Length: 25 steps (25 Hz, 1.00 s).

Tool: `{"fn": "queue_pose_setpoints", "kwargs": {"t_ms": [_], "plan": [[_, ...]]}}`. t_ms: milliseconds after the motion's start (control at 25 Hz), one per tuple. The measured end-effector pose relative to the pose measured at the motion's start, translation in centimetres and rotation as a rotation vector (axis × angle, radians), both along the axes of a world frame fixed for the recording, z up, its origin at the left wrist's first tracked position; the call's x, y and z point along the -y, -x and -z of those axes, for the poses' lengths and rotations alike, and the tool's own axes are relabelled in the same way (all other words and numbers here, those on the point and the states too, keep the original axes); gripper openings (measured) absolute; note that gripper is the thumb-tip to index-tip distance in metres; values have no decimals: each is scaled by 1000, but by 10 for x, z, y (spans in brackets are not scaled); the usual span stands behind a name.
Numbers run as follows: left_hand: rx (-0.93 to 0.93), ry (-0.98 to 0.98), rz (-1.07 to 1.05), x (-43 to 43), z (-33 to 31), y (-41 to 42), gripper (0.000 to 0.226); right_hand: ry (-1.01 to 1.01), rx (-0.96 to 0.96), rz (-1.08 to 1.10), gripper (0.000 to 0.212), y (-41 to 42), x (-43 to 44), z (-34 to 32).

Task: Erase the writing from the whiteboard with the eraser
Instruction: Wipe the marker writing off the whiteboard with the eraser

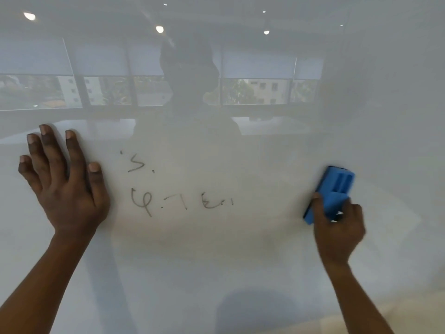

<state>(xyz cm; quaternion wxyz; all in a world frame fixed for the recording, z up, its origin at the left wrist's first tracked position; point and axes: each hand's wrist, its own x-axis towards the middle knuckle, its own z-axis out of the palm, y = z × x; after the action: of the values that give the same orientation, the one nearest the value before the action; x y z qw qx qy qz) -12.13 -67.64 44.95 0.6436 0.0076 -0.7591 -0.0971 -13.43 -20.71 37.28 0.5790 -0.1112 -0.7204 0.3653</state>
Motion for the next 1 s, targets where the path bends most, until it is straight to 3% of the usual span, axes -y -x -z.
{"fn": "queue_pose_setpoints", "kwargs": {"t_ms": [80,120,280,360,520,600,840,920,1000], "plan": [[-14,12,-21,-3,-1,1,60,215,23,53,58,5,-4,-8],[-4,3,-23,-3,-1,1,60,231,27,62,56,5,9,-8],[-15,1,-8,2,0,2,60,-237,46,-183,54,-17,74,16],[-24,24,-1,3,-2,0,60,-338,60,-106,56,-15,52,17],[-53,21,-37,-5,-2,-2,60,190,49,58,64,3,-11,-7],[-49,21,-54,-7,-3,-3,60,282,43,61,60,5,5,-14],[-53,34,-67,-4,-2,-1,60,-209,53,-133,66,-23,162,3],[-46,34,-65,-1,-2,-1,59,-492,1,-151,61,-26,181,6],[-46,42,-58,1,-2,-1,59,-592,-44,-127,59,-21,167,3]]}}
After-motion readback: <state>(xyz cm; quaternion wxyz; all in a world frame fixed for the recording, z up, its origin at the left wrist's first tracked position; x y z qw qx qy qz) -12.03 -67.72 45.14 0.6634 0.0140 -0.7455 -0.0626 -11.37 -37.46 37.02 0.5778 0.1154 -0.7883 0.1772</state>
